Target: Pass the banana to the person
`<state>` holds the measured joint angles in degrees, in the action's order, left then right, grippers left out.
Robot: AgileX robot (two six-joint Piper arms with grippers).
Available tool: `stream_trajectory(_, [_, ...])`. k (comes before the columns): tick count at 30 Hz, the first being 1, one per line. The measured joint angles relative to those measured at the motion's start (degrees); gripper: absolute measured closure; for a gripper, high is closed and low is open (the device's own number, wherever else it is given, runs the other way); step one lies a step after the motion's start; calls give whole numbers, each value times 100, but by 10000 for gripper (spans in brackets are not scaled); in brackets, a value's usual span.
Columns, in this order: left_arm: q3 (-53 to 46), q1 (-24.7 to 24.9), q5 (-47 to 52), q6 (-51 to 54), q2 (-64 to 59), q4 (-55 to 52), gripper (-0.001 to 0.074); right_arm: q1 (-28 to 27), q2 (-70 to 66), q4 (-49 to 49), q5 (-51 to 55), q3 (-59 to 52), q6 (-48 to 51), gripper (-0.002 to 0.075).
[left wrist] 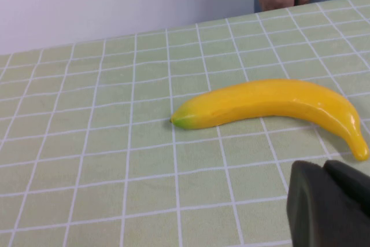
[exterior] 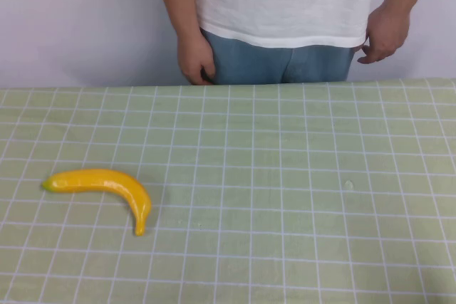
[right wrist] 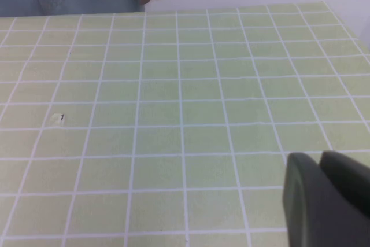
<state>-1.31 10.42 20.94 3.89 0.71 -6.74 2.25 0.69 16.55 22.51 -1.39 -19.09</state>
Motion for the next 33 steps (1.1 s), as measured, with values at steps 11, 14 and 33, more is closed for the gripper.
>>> stream_trajectory(11, [0, 0, 0, 0, 0, 0, 739, 0, 0, 0, 0, 0, 0, 733])
stream_trajectory(14, [0, 0, 0, -15, 0, 0, 739, 0, 0, 0, 0, 0, 0, 733])
stream_trajectory(33, [-10, 0, -136, -1904, 0, 0, 739, 0, 0, 0, 0, 0, 0, 733])
